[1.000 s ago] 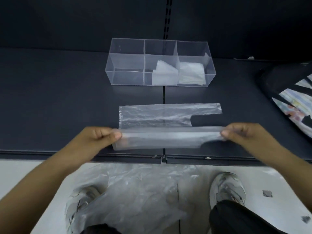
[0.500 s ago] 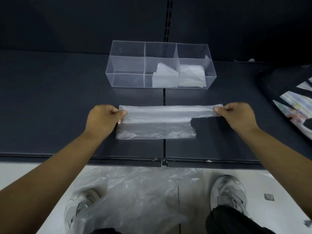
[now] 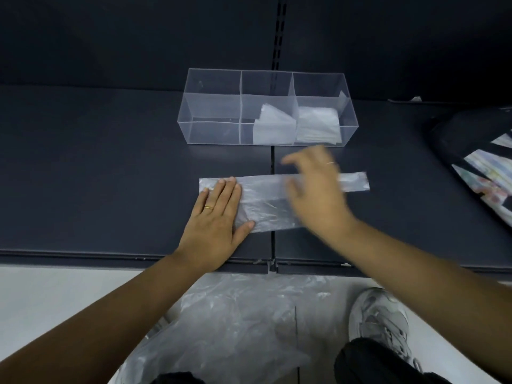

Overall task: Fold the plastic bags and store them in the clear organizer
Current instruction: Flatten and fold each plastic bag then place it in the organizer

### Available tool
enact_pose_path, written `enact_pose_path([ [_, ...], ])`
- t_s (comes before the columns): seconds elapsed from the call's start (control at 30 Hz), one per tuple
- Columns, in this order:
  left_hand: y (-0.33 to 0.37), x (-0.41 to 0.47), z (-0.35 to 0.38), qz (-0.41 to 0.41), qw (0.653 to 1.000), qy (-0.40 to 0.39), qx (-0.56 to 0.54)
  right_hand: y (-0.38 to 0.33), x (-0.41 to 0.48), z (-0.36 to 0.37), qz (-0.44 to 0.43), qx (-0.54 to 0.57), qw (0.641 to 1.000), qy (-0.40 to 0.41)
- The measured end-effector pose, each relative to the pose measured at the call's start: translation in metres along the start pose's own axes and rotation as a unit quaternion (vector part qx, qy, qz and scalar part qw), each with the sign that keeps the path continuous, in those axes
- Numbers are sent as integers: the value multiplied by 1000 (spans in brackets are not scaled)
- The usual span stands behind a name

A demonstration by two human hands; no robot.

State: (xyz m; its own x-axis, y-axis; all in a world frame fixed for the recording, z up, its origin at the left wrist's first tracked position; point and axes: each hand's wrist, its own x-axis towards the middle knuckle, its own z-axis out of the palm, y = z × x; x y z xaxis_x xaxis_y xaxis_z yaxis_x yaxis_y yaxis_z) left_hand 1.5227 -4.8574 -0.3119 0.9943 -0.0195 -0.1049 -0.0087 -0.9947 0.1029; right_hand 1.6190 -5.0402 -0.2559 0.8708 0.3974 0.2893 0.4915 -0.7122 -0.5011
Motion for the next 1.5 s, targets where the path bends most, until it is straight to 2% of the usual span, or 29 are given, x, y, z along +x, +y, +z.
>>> enact_pose_path([
  [0.03,0,0,0,-1,1000,-5,6,-19,-4,15,-54,23,996,-64],
  [0.1,-1,0,-2,3,1000,-15,24,-40,-12,44,-91,31,978,-183],
  [0.2,-1,-1,-3,1,1000,-18,14,-18,-18,61,-73,-80,966,-235],
  [0.3,-6,-3,-6,-3,1000,-14,15,29,-25,46,-63,-168,959,-218],
  [0.47,-21,-15,-6,-20,999,-19,21,84,-40,4,14,-211,962,-174],
  [0.53,-23,-20,-9,-13,1000,-18,12,87,-42,-7,32,-183,973,-135],
  [0.63,-15,-22,-14,42,999,5,-31,74,-52,-21,-8,-50,994,-96],
  [0.7,-2,-22,-16,102,992,10,-70,66,-62,-22,-42,-9,993,-110],
  [0.77,11,-20,-16,139,986,1,-92,62,-68,-18,-27,-3,992,-121],
  [0.9,21,-16,-11,134,985,6,-107,57,-64,-13,18,6,993,-119],
  [0.97,21,-17,-12,128,985,40,-106,56,-59,-16,39,30,987,-154],
  [1.07,23,-14,-12,116,982,104,-108,55,-45,-33,101,126,963,-216],
  [1.13,24,-11,-13,132,975,149,-101,55,-39,-42,127,139,952,-241],
  [1.2,24,-9,-15,150,967,181,-101,53,-40,-48,112,77,968,-211],
  [1.27,25,-10,-17,150,964,192,-110,40,-45,-49,33,3,981,-190],
  [1.33,27,-13,-20,145,963,196,-116,26,-49,-39,-74,-62,974,-205],
  [1.4,28,-17,-22,140,965,182,-130,22,-52,-24,-134,-107,963,-207],
  [1.47,24,-21,-25,125,966,156,-163,26,-52,-13,-117,-54,979,-159],
  [1.5,20,-22,-26,110,965,141,-193,30,-50,-12,-75,10,988,-136],
])
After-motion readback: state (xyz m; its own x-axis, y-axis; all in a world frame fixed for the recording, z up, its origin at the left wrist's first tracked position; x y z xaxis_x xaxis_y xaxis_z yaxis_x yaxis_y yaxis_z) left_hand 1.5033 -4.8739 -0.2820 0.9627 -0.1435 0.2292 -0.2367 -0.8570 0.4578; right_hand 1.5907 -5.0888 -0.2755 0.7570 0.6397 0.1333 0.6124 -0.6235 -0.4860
